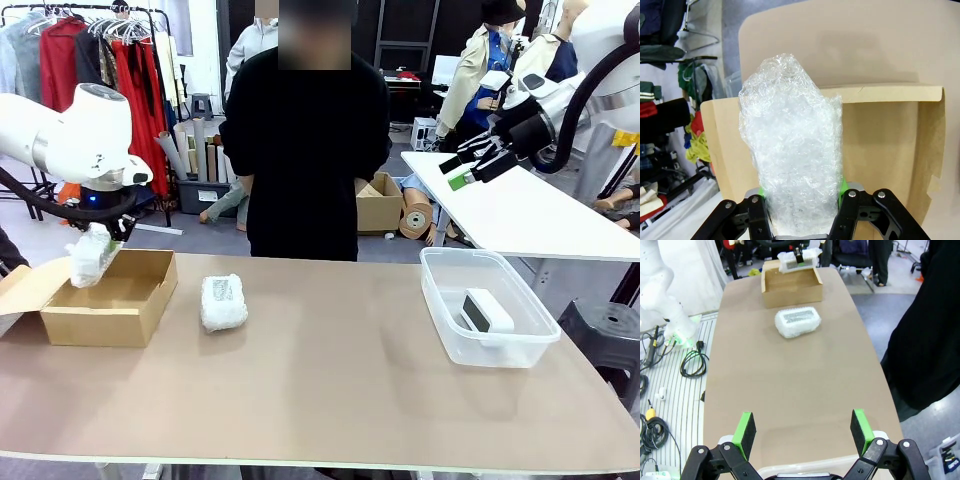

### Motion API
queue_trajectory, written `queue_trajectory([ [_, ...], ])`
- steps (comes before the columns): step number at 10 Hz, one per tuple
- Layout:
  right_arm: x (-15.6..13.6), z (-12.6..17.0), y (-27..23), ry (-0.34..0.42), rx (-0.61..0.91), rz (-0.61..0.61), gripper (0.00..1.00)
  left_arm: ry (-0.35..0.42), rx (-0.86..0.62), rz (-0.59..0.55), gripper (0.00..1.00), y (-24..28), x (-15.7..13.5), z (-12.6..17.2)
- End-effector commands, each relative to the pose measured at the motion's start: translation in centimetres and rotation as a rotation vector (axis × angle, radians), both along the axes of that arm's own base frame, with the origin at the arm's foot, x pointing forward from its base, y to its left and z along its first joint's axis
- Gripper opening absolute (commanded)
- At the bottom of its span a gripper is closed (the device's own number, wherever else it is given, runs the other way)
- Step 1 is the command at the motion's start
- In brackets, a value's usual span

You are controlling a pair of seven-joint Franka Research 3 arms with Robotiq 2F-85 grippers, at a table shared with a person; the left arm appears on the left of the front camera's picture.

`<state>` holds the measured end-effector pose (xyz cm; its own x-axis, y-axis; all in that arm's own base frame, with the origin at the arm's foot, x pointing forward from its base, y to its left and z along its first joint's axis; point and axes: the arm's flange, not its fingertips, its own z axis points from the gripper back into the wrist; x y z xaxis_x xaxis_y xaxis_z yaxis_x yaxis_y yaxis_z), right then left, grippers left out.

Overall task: Separate and place wrapped and unwrapped clocks.
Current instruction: If the picked Digital clock is wrapped, place it in the Package Box ; if not, place it in the Organizing box.

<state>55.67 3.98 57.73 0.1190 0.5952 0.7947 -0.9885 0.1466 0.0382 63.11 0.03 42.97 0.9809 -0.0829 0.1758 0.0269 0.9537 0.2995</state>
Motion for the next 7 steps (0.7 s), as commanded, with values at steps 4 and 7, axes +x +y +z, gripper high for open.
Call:
queue_trajectory([
  [4, 0.0, 0.2, 0.0, -0.003, 0.002, 0.0, 1.0, 0.01, 0.023, -0.018, 0.0, 0.2, 0.0, -0.6],
  [7, 0.0, 0.2, 0.0, -0.003, 0.002, 0.0, 1.0, 0.036, 0.039, 0.006, 0.0, -0.3, -1.5, -1.7],
])
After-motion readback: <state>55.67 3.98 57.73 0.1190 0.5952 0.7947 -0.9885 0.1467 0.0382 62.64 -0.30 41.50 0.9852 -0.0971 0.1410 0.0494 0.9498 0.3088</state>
